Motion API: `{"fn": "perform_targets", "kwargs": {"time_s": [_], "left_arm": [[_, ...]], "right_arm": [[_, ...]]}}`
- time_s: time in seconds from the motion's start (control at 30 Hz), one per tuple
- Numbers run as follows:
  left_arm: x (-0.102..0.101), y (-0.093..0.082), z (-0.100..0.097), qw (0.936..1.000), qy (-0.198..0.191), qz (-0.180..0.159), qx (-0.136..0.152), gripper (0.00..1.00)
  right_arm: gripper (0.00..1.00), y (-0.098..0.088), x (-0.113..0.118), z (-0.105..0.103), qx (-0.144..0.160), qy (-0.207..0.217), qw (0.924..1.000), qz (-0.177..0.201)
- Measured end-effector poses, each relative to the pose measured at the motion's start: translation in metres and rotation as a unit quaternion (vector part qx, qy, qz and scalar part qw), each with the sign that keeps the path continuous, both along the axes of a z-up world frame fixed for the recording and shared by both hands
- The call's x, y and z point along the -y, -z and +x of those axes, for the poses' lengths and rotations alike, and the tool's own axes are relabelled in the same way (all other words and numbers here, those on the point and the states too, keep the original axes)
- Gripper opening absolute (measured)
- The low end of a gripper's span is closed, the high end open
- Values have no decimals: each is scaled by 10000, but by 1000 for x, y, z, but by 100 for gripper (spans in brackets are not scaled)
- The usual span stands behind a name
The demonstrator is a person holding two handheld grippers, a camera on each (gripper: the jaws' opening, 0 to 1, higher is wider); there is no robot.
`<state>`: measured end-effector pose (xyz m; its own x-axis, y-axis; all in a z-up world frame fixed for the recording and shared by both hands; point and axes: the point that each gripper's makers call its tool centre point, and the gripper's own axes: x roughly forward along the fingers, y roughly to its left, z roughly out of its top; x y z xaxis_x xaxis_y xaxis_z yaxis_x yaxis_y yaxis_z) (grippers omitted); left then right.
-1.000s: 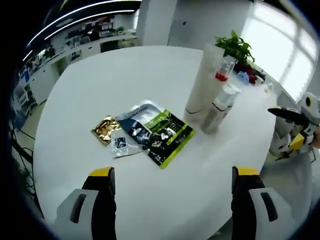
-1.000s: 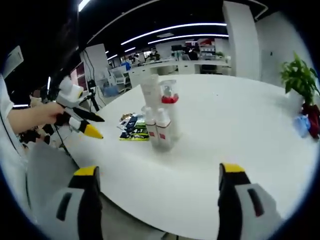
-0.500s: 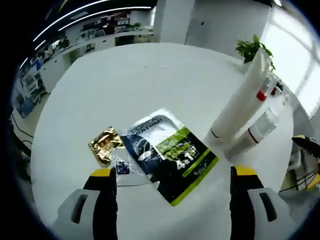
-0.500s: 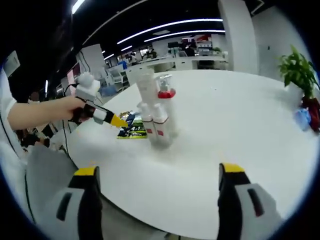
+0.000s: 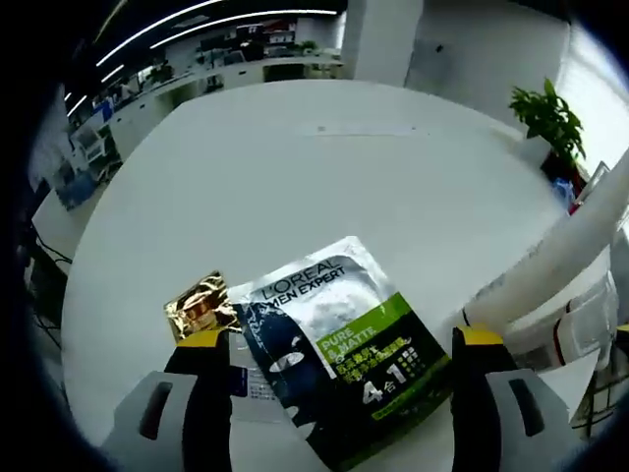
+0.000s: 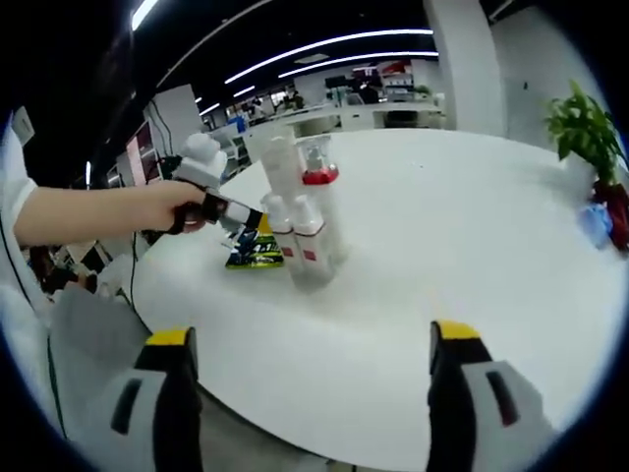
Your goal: Arrange the skincare products in the storage area until every visible bottle or jar stands upright without overlapping.
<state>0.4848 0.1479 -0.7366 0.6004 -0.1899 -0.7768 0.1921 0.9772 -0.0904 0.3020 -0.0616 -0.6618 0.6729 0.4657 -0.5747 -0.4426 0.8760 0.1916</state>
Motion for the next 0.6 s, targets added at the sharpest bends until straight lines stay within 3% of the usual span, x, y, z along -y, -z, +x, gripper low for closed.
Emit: {"fn": "perform_targets", "kwargs": {"time_s": [0.17, 0.4, 0.6], "left_arm": [[-2, 7, 5, 9992, -175, 336, 84, 92], [-2, 20, 1, 9986, -122, 513, -80, 90], [-4, 20, 0, 9987, 25, 510, -90, 91]], "right_arm": [[98, 2, 1, 1, -46, 23, 10000, 6], [98, 3, 3, 3, -65, 54, 10000, 10], [98, 4, 1, 3, -74, 36, 10000, 21]]}}
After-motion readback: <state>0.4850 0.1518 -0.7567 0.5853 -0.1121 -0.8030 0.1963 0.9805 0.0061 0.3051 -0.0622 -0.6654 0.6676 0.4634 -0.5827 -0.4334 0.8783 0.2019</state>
